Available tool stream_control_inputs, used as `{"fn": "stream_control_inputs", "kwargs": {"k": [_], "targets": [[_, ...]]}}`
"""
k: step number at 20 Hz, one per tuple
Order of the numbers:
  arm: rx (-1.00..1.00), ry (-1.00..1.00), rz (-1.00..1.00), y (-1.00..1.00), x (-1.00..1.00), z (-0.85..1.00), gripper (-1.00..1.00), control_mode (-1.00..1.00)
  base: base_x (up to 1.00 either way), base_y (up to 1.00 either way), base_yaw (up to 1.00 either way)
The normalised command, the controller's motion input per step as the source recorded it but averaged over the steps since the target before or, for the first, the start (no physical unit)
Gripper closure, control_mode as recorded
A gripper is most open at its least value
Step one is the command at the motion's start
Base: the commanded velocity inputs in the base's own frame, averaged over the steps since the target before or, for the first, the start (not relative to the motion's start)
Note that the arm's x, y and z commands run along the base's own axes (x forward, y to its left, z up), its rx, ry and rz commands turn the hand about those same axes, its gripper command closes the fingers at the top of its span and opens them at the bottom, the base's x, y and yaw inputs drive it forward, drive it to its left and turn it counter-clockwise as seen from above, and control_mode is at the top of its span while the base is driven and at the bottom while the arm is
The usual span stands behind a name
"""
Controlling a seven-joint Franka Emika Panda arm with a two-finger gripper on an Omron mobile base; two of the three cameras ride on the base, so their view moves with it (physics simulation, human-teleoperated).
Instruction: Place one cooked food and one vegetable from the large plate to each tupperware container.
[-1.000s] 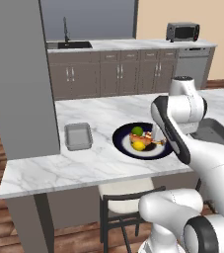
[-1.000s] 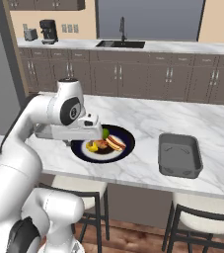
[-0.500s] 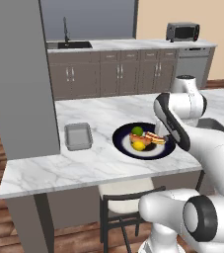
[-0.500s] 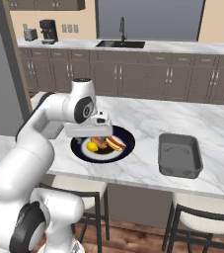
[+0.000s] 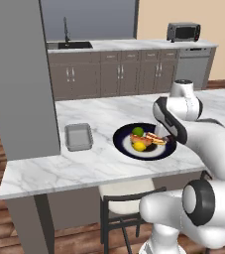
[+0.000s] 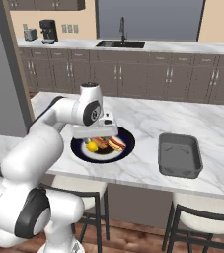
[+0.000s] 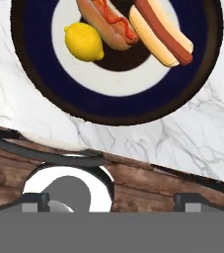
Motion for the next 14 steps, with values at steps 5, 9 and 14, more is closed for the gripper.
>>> {"fn": "stream_control_inputs", "kwargs": {"k": [5,9,14], "targets": [[0.01,0.00,0.09,-0.17,0.28,-0.11,-1.00,-1.00,0.00,0.00,0.00],[0.00,0.00,0.09,-0.09,0.28,-0.01,-1.00,-1.00,0.00,0.00,0.00],[0.00,0.00,0.15,-0.10,0.27,-0.14,-1.00,-1.00,0.00,0.00,0.00]]}}
